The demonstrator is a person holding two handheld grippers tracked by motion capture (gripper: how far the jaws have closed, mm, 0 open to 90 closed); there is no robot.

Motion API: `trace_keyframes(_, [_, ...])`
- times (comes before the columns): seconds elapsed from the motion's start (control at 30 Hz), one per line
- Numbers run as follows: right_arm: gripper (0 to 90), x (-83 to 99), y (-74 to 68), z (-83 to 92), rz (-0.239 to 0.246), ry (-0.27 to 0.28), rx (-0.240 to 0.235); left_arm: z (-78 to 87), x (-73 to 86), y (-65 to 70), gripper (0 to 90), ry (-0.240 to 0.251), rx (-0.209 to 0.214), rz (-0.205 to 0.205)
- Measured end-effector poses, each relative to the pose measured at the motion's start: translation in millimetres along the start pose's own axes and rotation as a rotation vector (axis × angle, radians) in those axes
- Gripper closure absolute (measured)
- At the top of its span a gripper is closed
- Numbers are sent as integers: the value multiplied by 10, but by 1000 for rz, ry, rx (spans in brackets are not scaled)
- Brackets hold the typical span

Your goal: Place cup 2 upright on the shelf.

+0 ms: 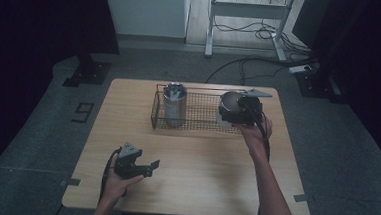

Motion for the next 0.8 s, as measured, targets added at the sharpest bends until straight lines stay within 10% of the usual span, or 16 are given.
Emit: trace_keyframes(0.8, [71,-113,-2,-293,4,-23,2,33,-13,-34,152,12,6,9])
Point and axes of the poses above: each handheld gripper's, and its own axes: z roughly backward along the jaws, x roughly out of its underside, y roughly to its right, the point moved 5 cm from there along -z, roughly forward along the jaws, and after that the axes turned 6 degrees about -x, right-handed, at the moved point
